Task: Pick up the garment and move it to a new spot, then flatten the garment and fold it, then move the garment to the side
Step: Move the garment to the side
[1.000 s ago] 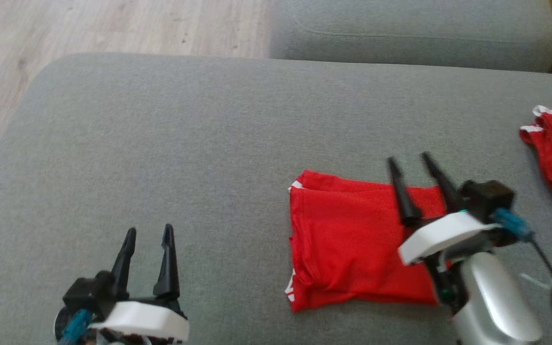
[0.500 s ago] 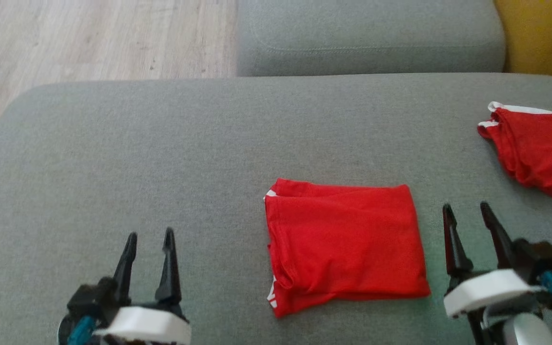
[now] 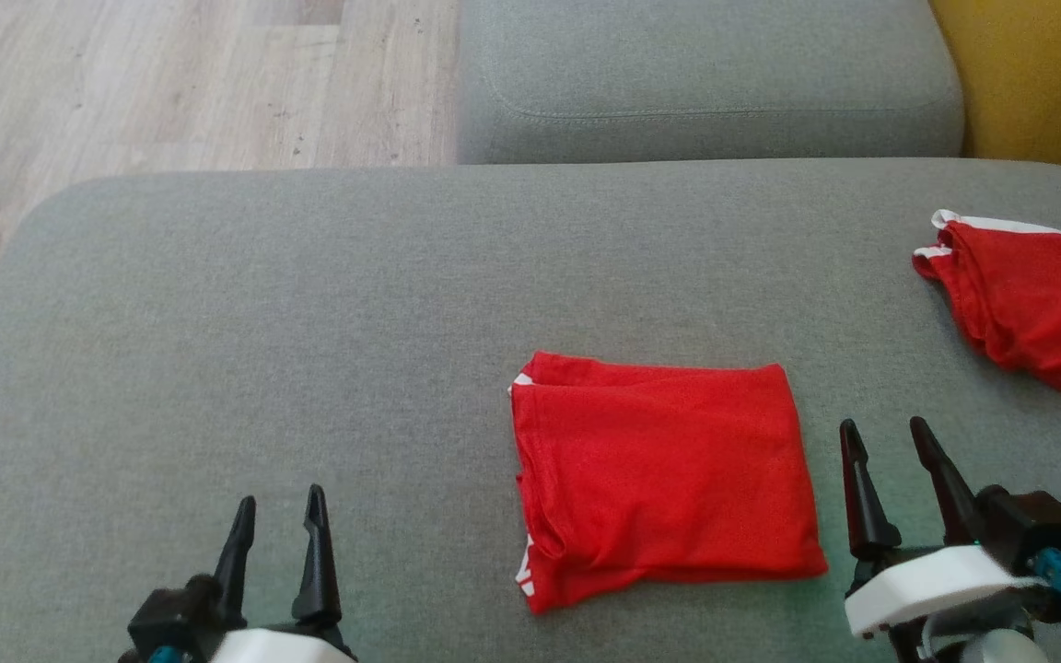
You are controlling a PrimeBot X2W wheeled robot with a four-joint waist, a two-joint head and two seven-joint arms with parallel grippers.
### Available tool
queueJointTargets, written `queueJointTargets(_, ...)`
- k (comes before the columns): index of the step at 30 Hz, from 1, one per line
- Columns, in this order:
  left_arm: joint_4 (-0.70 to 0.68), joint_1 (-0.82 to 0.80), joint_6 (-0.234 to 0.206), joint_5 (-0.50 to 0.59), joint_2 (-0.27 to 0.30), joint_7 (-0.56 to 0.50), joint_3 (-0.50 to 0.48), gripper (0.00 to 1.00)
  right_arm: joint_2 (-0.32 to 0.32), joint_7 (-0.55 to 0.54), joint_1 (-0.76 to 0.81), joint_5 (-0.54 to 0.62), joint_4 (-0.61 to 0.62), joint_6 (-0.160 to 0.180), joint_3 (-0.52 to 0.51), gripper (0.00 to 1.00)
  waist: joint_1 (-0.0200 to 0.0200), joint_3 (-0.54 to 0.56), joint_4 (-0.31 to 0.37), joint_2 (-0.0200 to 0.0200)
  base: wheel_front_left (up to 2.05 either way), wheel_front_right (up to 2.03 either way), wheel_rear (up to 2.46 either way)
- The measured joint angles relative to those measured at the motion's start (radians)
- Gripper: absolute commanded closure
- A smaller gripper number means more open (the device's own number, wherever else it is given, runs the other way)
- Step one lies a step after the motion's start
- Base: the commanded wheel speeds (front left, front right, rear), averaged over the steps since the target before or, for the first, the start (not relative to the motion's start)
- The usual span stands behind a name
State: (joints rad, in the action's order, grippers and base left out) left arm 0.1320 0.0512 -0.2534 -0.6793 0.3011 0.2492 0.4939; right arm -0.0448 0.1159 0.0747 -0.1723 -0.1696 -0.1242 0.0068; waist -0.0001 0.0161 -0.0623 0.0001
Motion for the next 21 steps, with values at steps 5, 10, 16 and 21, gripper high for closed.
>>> queueJointTargets(5, 0.010, 0.000, 0.009, 0.004, -0.007, 0.000, -0.001, 0.00, 0.000, 0.000, 0.000, -0.004, 0.000, 0.000, 0.003, 0.00, 0.0000, 0.001, -0.010, 0.0000, 0.00, 0.00, 0.00)
queueJointTargets(10, 0.012, 0.000, 0.016, 0.009, -0.010, 0.000, -0.002, 0.00, 0.000, -0.002, -0.001, 0.001, -0.001, 0.000, 0.004, 0.00, 0.0000, -0.004, -0.017, 0.0000, 0.00, 0.00, 0.00)
queueJointTargets(16, 0.011, -0.003, 0.017, 0.012, -0.010, 0.000, -0.004, 0.00, 0.001, -0.102, -0.039, 0.056, -0.008, 0.000, -0.021, 0.00, 0.0000, -0.021, -0.026, 0.0000, 0.00, 0.00, 0.00)
queueJointTargets(21, 0.011, -0.011, 0.017, 0.022, -0.017, 0.000, -0.002, 0.00, 0.000, -0.296, -0.133, 0.102, -0.069, 0.000, -0.031, 0.00, 0.0001, -0.046, -0.046, 0.0000, 0.00, 0.00, 0.00)
